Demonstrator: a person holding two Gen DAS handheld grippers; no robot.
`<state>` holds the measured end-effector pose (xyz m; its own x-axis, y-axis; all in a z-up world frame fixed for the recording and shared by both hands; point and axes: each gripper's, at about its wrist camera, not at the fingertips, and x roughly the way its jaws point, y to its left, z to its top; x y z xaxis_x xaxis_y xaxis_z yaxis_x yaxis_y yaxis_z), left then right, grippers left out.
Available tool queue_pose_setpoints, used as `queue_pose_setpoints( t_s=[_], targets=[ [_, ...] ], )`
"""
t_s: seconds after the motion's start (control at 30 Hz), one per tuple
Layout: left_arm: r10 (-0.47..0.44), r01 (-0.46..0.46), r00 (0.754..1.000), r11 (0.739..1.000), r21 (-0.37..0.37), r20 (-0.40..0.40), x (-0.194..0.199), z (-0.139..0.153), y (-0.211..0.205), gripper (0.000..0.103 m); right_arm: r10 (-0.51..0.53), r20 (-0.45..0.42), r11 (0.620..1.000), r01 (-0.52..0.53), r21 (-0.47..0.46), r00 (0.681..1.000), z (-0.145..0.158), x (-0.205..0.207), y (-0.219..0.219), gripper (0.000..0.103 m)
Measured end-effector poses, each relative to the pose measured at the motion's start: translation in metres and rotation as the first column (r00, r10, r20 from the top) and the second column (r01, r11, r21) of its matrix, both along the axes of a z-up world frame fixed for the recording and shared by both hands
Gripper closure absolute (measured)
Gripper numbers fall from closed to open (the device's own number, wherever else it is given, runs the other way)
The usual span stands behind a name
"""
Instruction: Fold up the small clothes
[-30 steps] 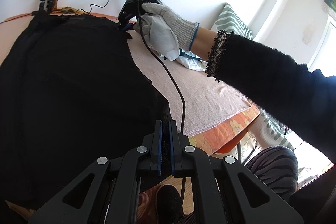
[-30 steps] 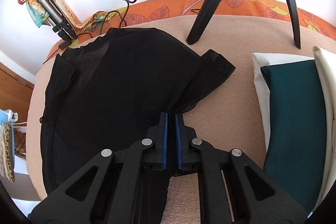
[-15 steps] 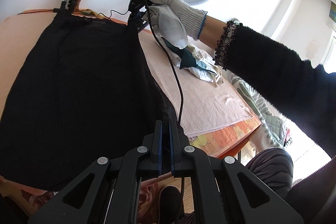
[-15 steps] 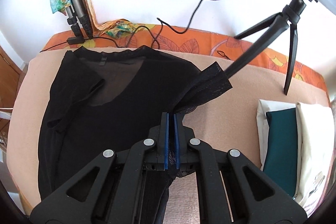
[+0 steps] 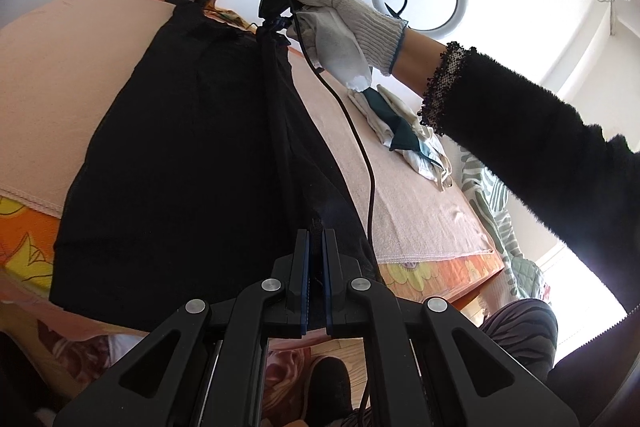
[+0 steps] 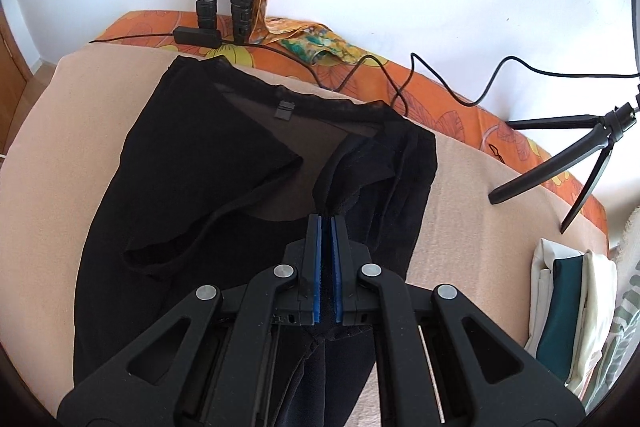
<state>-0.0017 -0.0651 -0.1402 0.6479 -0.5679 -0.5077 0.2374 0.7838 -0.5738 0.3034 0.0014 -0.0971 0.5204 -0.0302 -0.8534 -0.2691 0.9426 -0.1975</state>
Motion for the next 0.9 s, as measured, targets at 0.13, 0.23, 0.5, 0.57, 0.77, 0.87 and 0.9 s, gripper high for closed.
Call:
queue_pose_setpoints(
  t_s=[0.13, 0.23, 0.5, 0.57, 0.77, 0.87, 0.9],
  targets=[
    [0.012, -0.012, 1.0, 1.0, 0.023, -0.003, -0.001, -0.001, 0.005, 0.099, 0.016, -0.046, 0.999, -0.014, 0.033, 0.999, -0.011, 0.005, 0.01, 0.097],
    [0.013, -0.011, 1.0, 0.998, 0.056, -0.026, -0.003, -0.001, 0.007, 0.098, 0.051, -0.096, 0.984, -0.034, 0.173, 0.994, -0.004, 0.002, 0.003, 0.082],
    [-0.004, 0.005, 1.0, 0.993, 0.115, -0.005, -0.018, 0.018, 0.022, 0.091, 0.056, 0.005, 0.905, -0.053, 0.421, 0.998, 0.071, -0.064, -0.083, 0.054],
    [-0.034, 0.035, 0.999, 0.991, 0.13, -0.009, -0.014, 0.023, 0.023, 0.077, 0.046, 0.021, 0.895, -0.05, 0.443, 0.999, 0.08, -0.099, -0.109, 0.054],
    [-0.144, 0.151, 0.988, 0.973, 0.175, -0.054, 0.012, 0.03, 0.018, 0.07, 0.071, 0.019, 0.897, -0.072, 0.436, 0.997, 0.063, -0.22, -0.169, 0.054],
    [-0.196, 0.21, 0.977, 0.947, 0.242, -0.081, 0.024, 0.028, 0.006, 0.07, 0.082, 0.002, 0.897, -0.075, 0.435, 0.997, 0.041, -0.272, -0.185, 0.054],
    [-0.213, 0.23, 0.973, 0.939, 0.255, -0.093, 0.026, 0.027, 0.002, 0.07, 0.086, -0.002, 0.899, -0.076, 0.432, 0.996, 0.034, -0.289, -0.189, 0.054]
  ],
)
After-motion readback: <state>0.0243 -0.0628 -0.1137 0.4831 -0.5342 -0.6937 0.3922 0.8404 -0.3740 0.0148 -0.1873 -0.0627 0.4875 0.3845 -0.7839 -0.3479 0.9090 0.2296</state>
